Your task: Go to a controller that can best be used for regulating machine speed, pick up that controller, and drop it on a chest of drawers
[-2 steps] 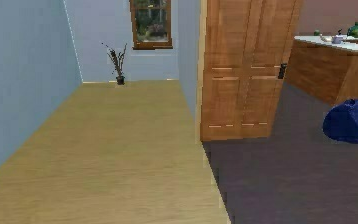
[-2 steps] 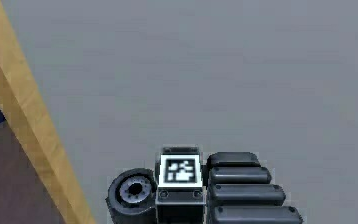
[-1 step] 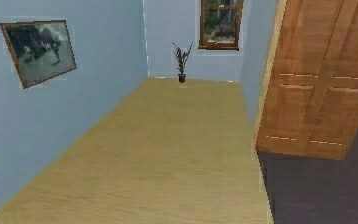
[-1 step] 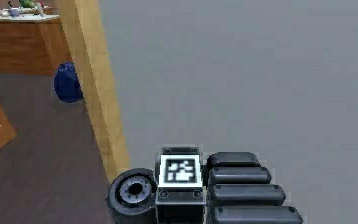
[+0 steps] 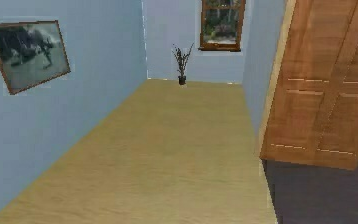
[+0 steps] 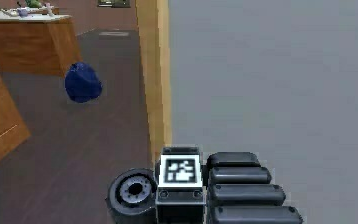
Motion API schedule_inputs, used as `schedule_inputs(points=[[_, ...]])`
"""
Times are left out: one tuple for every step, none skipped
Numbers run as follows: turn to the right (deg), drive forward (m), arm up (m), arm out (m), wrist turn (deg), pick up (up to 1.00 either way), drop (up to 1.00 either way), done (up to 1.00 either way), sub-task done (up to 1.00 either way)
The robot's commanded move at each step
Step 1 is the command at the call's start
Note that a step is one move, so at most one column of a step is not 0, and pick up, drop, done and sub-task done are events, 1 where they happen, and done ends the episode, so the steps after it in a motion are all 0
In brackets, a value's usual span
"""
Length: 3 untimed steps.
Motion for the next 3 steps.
schedule_inputs(points=[[42.0, 0.0, 0.0, 0.0, 0.0, 0.0, 0.0, 0.0, 0.0], [0.0, 0.55, 0.0, 0.0, 0.0, 0.0, 0.0, 0.0, 0.0], [45.0, 0.0, 0.0, 0.0, 0.0, 0.0, 0.0, 0.0, 0.0]])
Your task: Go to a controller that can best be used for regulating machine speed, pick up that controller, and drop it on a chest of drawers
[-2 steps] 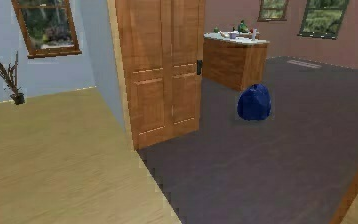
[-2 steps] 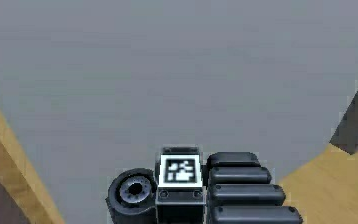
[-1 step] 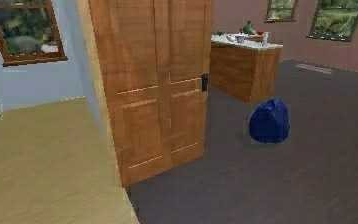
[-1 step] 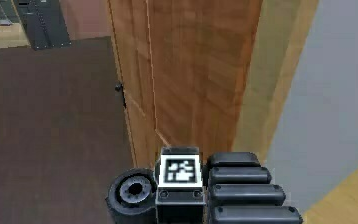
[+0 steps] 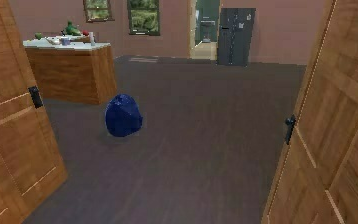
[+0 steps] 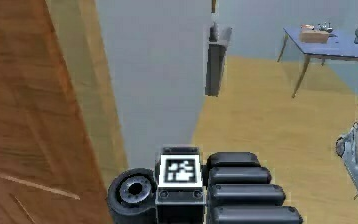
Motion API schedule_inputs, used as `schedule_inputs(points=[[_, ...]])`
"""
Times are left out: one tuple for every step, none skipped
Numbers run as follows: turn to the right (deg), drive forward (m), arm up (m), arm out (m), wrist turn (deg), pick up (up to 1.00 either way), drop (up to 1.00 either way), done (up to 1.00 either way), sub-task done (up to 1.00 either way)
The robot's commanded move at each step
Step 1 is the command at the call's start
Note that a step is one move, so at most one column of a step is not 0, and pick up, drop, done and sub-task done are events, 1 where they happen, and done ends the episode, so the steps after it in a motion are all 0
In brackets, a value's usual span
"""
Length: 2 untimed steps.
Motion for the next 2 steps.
schedule_inputs(points=[[6.0, 0.0, 0.0, 0.0, 0.0, 0.0, 0.0, 0.0, 0.0], [0.0, 1.0, 0.0, 0.0, 0.0, 0.0, 0.0, 0.0, 0.0]])
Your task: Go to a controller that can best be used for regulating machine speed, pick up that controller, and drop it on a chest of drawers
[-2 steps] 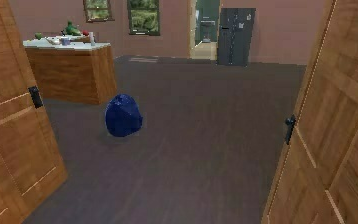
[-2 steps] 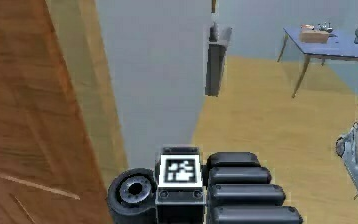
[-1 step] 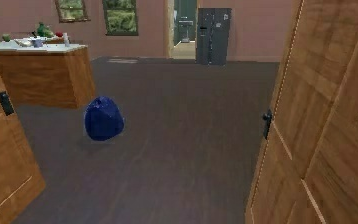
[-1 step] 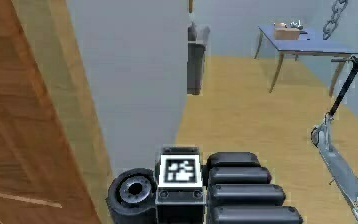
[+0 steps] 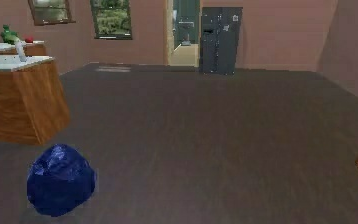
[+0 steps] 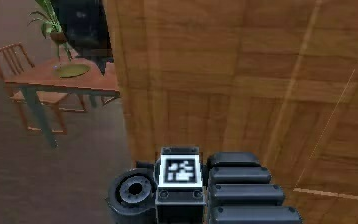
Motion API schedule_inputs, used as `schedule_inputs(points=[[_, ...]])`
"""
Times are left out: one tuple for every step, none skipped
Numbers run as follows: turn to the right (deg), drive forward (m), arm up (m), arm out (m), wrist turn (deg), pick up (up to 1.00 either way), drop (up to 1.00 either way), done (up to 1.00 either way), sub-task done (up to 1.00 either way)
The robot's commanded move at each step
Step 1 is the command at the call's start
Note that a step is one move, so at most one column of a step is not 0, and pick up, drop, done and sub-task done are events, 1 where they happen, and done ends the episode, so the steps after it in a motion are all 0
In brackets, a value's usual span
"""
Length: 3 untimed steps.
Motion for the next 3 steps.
schedule_inputs(points=[[0.0, 1.0, 0.0, 0.0, 0.0, 0.0, 0.0, 0.0, 0.0], [0.0, 1.0, 0.0, 0.0, 0.0, 0.0, 0.0, 0.0, 0.0], [0.0, 1.0, 0.0, 0.0, 0.0, 0.0, 0.0, 0.0, 0.0]])
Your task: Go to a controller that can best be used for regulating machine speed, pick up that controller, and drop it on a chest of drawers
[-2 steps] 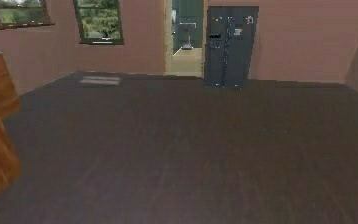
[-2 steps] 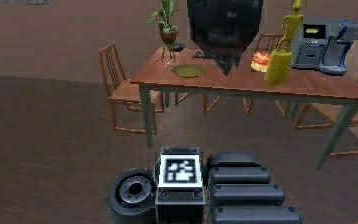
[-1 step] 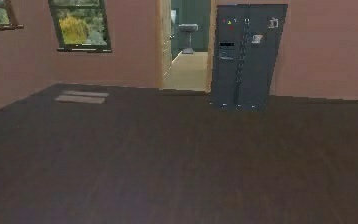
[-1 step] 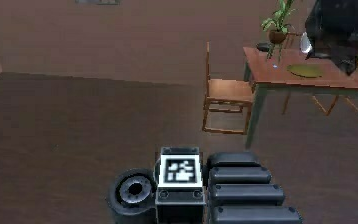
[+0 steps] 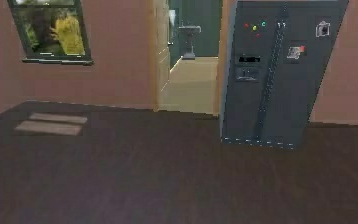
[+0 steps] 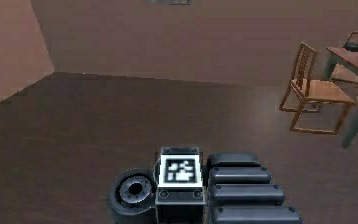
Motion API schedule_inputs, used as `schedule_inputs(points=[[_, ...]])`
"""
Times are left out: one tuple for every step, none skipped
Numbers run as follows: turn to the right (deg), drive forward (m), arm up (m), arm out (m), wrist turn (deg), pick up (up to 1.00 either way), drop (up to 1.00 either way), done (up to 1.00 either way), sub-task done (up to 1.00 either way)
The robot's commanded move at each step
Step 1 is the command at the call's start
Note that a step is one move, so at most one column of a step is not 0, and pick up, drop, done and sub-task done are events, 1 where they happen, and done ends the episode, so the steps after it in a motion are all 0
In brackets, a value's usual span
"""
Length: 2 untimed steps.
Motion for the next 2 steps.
schedule_inputs(points=[[0.0, 1.0, 0.0, 0.0, 0.0, 0.0, 0.0, 0.0, 0.0], [3.0, 0.0, 0.0, 0.0, 0.0, 0.0, 0.0, 0.0, 0.0]])
